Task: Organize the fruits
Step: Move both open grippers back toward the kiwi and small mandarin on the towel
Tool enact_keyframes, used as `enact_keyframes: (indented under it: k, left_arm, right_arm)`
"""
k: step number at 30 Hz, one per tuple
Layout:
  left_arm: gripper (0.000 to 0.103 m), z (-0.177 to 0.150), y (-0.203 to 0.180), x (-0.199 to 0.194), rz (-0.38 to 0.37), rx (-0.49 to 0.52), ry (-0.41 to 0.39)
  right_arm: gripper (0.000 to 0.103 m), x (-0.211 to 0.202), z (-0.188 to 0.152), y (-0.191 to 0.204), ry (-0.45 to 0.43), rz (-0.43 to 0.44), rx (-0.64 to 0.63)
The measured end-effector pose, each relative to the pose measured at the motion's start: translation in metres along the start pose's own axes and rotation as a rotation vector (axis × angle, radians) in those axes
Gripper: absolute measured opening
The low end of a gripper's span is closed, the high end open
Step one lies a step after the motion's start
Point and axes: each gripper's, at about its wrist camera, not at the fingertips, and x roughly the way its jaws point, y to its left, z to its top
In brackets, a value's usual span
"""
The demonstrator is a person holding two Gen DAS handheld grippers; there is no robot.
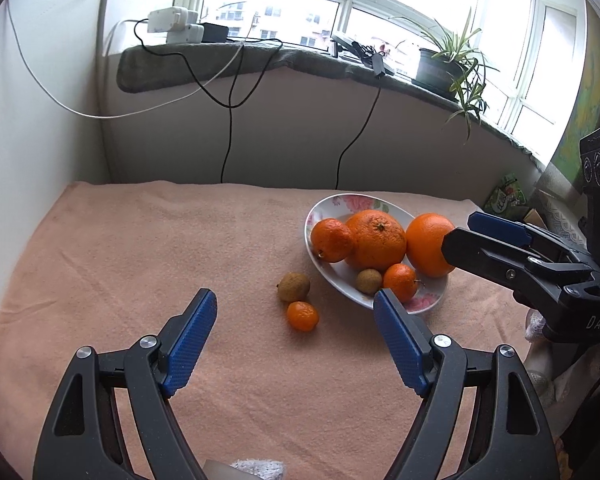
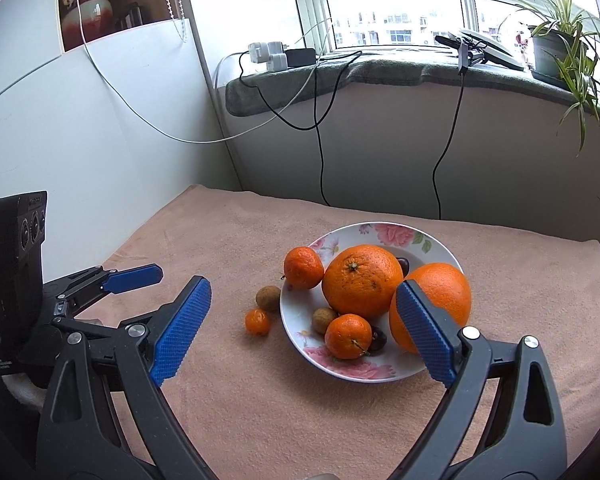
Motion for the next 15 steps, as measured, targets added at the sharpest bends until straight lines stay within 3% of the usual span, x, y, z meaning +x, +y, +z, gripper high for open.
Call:
enact_keyframes:
  k: [15]
  left_arm:
    - [0.081,-0.032,0.049,-0.004,0.011,-0.102,0.051]
  right_arm:
    - [0.096,0.018,-0.035,0.025,0.069,0.086,0.008]
